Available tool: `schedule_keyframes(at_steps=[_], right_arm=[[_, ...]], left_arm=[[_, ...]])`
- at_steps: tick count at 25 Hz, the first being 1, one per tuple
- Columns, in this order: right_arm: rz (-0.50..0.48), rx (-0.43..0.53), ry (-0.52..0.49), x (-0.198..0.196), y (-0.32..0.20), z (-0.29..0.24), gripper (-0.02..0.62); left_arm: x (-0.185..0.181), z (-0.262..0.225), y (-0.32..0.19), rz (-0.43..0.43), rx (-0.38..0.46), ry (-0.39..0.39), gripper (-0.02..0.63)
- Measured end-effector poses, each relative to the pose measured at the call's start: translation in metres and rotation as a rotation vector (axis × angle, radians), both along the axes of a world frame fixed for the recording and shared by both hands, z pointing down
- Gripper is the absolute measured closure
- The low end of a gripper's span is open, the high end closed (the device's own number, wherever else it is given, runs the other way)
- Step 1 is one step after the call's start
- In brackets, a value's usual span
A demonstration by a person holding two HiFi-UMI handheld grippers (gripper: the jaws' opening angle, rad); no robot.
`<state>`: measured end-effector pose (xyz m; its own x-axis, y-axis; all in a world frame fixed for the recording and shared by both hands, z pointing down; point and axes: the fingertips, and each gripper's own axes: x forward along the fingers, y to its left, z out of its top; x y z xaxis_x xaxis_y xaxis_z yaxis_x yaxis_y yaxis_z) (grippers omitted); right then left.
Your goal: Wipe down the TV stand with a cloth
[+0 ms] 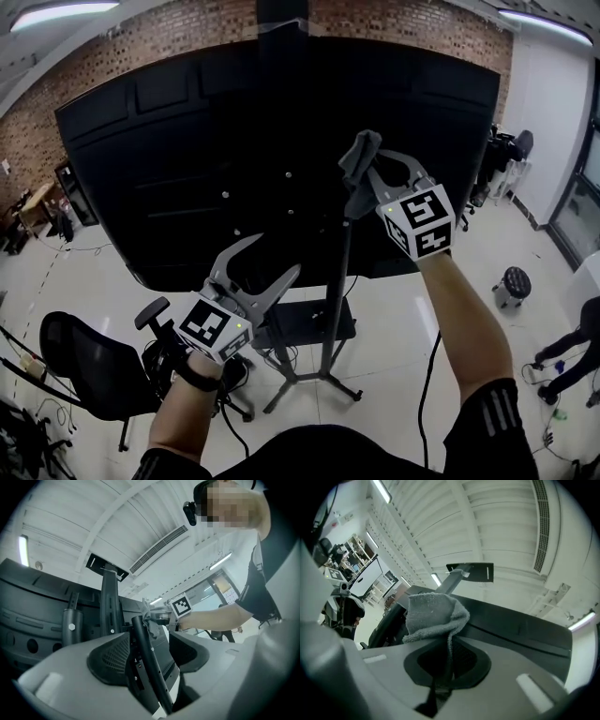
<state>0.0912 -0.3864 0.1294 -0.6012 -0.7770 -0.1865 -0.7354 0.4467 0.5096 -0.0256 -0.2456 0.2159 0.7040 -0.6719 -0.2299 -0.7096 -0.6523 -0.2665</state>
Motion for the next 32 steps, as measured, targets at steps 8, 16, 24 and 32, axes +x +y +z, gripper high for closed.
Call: schedule_keyframes(at_steps=[8,16,24,32], right_arm=[[-0.040,-0.053,0.010,0.001,-0.009,0.046,0.586],[-0.056,-0.115,0.070,-0.002,-0.007,0.116,0.586],[-0.075,-0.205,0.100,-0.005,-0.003,0.190,0.586],[-0.107,-0.336,0.094,-0.012,0.006,0.266,0.584]], left_arm=[[0.021,0.021,-0.007,-0.018,-0.041,-0.011,0.321],[0.038,0.056,-0.018,-0.013,-0.107,-0.009,0.323],[0.050,0.107,-0.026,-0.005,-0.208,-0.017,0.323],[0.053,0.160,-0.033,0.001,-0.274,-0.013,0.323]])
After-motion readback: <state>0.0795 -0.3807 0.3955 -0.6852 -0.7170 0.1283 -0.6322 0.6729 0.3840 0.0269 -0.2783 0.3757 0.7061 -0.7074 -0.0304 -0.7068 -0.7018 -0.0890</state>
